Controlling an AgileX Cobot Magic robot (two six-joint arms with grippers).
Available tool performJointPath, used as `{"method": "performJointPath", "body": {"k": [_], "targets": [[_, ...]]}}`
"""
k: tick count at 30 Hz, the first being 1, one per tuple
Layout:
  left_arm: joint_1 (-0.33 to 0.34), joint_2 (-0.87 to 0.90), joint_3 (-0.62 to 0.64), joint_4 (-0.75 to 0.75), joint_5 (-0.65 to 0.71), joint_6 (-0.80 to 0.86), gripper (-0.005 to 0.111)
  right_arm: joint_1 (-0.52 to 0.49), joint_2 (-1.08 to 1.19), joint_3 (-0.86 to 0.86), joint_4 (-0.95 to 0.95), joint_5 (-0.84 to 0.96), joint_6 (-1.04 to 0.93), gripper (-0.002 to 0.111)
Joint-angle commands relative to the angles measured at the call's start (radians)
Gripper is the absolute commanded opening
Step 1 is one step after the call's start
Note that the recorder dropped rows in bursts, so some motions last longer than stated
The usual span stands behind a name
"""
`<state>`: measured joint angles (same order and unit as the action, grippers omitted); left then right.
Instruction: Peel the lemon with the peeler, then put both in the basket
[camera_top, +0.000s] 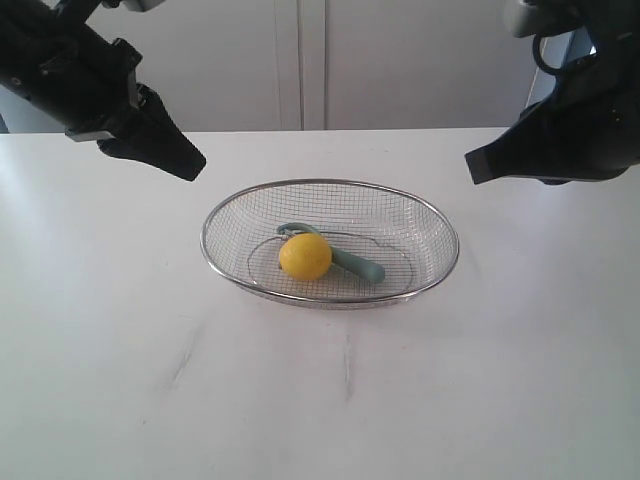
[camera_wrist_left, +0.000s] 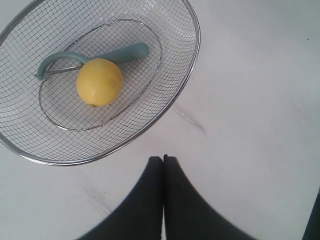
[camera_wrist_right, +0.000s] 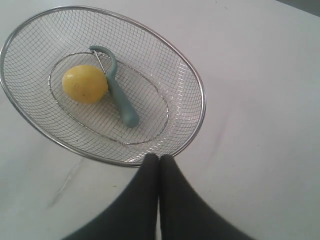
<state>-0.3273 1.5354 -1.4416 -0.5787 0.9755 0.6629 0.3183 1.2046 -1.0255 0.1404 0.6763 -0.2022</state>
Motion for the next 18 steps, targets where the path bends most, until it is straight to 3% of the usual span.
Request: {"method": "performJointPath", "body": {"k": [1, 8, 14, 18], "targets": [[0.001, -0.011, -0.003, -0.010, 0.009, -0.007, 0.000, 0.000, -0.009, 0.002, 0.002, -0.005, 0.000, 0.000], [0.001, -0.011, -0.003, -0.010, 0.001, -0.007, 0.000, 0.000, -0.094, 0.003, 0.001, -0.007, 0.000, 0.000], [0.001, -0.011, -0.003, -0.010, -0.033, -0.007, 0.000, -0.020, -0.369, 0.003, 0.001, -0.009, 0.000, 0.000], [0.001, -0.011, -0.003, -0.010, -0.048, -0.007, 0.000, -0.250, -0.643, 0.003, -0.009, -0.011, 0.000, 0.000]]}}
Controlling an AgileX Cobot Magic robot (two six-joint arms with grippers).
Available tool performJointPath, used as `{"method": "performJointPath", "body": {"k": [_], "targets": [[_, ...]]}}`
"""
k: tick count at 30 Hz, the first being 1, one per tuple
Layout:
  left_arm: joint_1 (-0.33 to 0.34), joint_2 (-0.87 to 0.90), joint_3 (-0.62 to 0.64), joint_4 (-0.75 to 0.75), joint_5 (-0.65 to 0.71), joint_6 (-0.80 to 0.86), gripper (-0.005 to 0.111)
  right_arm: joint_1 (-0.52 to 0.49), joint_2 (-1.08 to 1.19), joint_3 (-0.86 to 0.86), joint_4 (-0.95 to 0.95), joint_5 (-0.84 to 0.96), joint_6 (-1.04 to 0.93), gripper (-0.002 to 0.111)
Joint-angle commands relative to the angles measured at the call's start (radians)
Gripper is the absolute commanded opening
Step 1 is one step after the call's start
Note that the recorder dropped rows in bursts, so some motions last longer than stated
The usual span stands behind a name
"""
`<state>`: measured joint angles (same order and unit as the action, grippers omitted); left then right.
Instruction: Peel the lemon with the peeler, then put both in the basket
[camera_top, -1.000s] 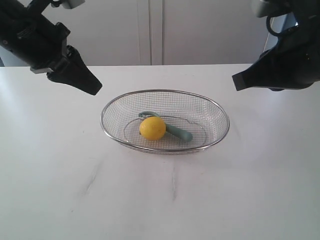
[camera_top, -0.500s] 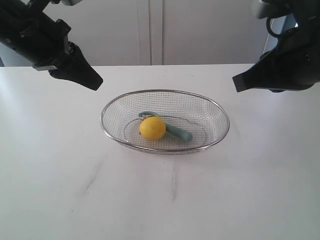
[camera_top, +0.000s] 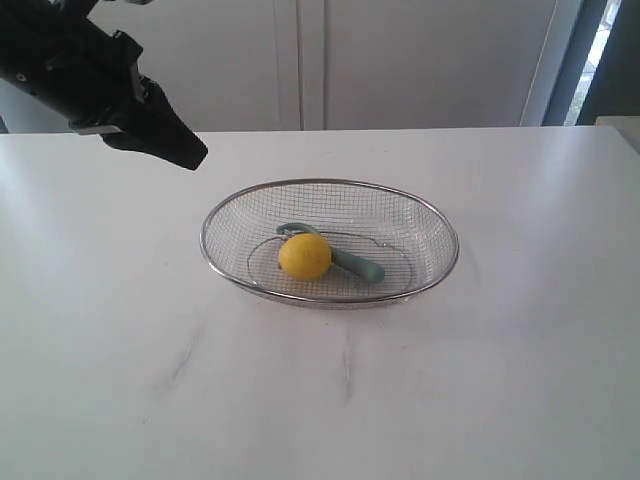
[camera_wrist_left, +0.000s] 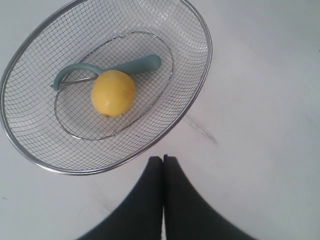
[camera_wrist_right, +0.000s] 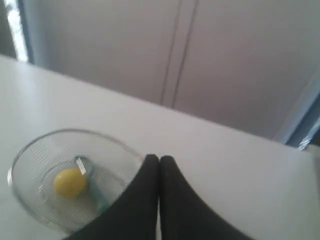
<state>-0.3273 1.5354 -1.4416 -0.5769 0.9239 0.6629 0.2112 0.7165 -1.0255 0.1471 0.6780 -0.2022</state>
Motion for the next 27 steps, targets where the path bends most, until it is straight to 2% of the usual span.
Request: {"method": "performJointPath", "body": {"k": [1, 5, 9, 15, 19, 24, 27], "targets": [[0.001, -0.011, -0.003, -0.012, -0.005, -0.007, 0.000, -0.215, -0.242, 0.003, -0.036, -0.013, 0.000, 0.000], [0.001, -0.011, -0.003, -0.012, -0.017, -0.007, 0.000, -0.241, -0.435, 0.003, -0.050, -0.013, 0.000, 0.000], [0.001, -0.011, -0.003, -0.012, -0.017, -0.007, 0.000, -0.241, -0.518, 0.027, -0.049, -0.043, 0.000, 0.000], [0.001, -0.011, -0.003, -0.012, -0.017, -0.007, 0.000, -0.243, -0.586, 0.231, -0.050, -0.155, 0.006, 0.000], [0.001, -0.011, -0.003, -0.009, -0.015, -0.007, 0.000, -0.243, -0.622, 0.419, -0.047, -0.354, 0.170, 0.000], [0.001, -0.011, -0.003, -0.010, -0.015, -0.005, 0.000, -0.271, -0.659, 0.678, -0.051, -0.757, 0.447, 0.000], [0.001, -0.011, -0.003, -0.010, -0.015, -0.005, 0.000, -0.300, -0.703, 0.804, -0.051, -0.811, 0.472, 0.000]]}}
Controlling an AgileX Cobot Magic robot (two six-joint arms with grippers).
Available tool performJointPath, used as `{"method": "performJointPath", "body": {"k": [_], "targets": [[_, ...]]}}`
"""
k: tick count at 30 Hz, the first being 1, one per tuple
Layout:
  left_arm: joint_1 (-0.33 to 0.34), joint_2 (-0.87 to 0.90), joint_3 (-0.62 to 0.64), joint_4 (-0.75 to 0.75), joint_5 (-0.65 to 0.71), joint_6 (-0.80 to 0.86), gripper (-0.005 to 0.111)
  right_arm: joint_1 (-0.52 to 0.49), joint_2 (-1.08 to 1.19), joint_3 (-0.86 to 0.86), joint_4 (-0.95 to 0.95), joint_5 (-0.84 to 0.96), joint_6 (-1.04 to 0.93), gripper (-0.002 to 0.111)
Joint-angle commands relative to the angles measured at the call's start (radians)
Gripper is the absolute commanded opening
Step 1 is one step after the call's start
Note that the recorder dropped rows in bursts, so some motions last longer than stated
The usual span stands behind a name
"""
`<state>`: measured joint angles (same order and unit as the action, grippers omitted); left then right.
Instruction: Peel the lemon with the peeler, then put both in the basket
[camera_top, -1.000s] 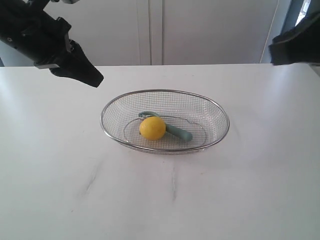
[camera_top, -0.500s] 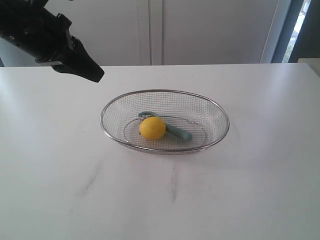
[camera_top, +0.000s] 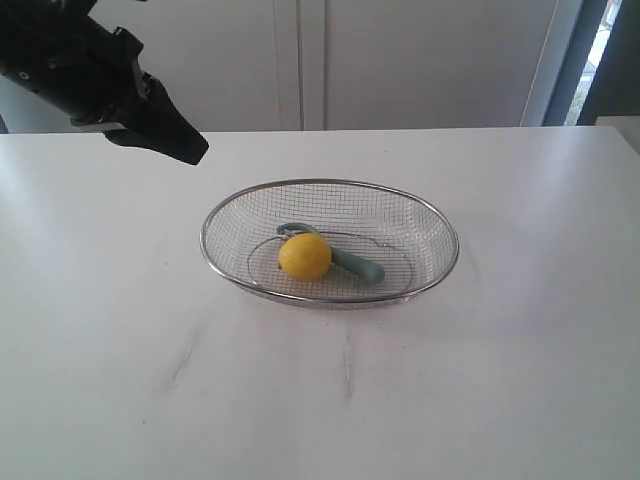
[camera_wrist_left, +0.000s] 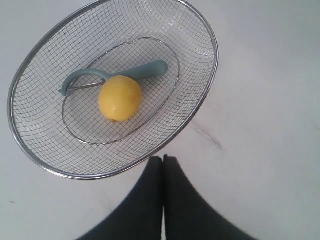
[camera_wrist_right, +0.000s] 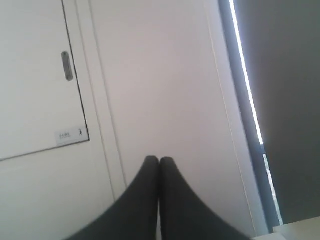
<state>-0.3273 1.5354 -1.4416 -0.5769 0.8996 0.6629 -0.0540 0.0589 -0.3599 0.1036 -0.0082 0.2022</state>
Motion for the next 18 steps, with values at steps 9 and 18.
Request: {"method": "performJointPath", "body": {"k": [9, 18], "targets": [[0.001, -0.011, -0.003, -0.005, 0.005, -0.005, 0.000, -0.069, -0.059, 0.360, -0.010, 0.100, 0.063, 0.000], [0.001, -0.011, -0.003, -0.005, 0.008, -0.005, 0.000, -0.069, -0.059, 0.360, -0.195, 0.358, 0.055, 0.000]]}}
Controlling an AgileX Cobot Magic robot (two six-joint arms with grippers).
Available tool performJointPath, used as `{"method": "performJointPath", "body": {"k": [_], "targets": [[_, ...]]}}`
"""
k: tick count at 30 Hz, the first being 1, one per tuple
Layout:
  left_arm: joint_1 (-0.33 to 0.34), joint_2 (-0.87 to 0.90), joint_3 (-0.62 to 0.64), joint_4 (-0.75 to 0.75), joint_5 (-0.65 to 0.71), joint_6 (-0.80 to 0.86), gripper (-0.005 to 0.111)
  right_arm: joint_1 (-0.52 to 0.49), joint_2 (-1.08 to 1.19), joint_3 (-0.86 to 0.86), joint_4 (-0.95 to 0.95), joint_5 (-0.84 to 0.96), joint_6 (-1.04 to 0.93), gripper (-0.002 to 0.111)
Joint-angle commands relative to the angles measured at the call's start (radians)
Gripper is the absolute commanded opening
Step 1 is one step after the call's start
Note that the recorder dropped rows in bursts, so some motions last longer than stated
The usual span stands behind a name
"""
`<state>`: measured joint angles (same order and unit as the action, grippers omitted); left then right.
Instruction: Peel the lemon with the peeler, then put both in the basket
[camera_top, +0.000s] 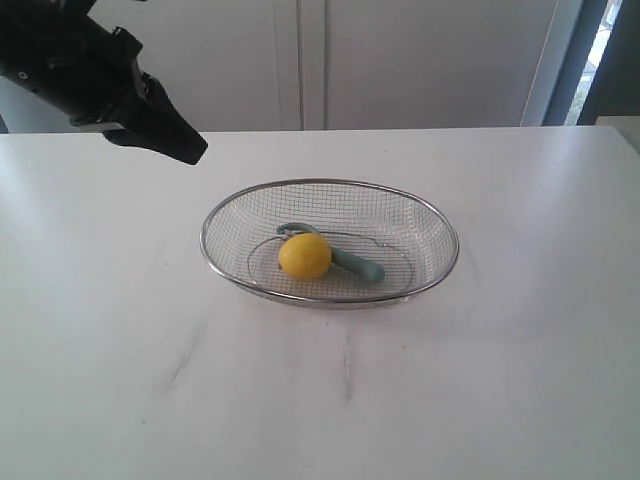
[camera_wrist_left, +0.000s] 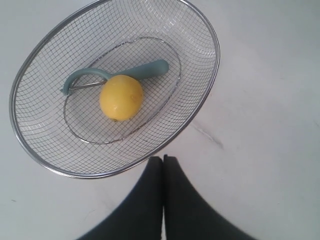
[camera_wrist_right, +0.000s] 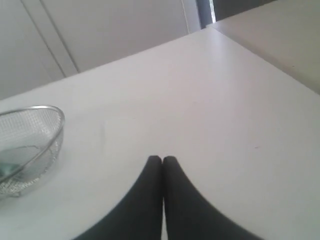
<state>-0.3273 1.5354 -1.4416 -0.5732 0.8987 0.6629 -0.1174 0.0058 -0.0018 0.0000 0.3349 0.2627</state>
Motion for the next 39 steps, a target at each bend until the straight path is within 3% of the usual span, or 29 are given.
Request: {"method": "performJointPath", "body": {"k": [1, 6, 13, 21, 39], "targets": [[0.001, -0.011, -0.003, -0.008, 0.008, -0.005, 0.000, -0.006, -0.006, 0.002, -0.099, 0.015, -0.022, 0.000], [0.001, -0.011, -0.003, -0.008, 0.010, -0.005, 0.000, -0.006, -0.006, 0.002, -0.104, 0.015, -0.133, 0.000], [0.001, -0.011, -0.003, -0.008, 0.010, -0.005, 0.000, 0.003, -0.006, 0.002, -0.104, 0.011, -0.135, 0.000], [0.001, -0.011, -0.003, -0.008, 0.010, -0.005, 0.000, 0.128, -0.006, 0.002, -0.031, -0.003, -0.135, 0.000], [0.001, -0.011, -0.003, -0.008, 0.010, -0.005, 0.000, 0.130, -0.006, 0.002, -0.031, -0.001, -0.240, 0.000]]}}
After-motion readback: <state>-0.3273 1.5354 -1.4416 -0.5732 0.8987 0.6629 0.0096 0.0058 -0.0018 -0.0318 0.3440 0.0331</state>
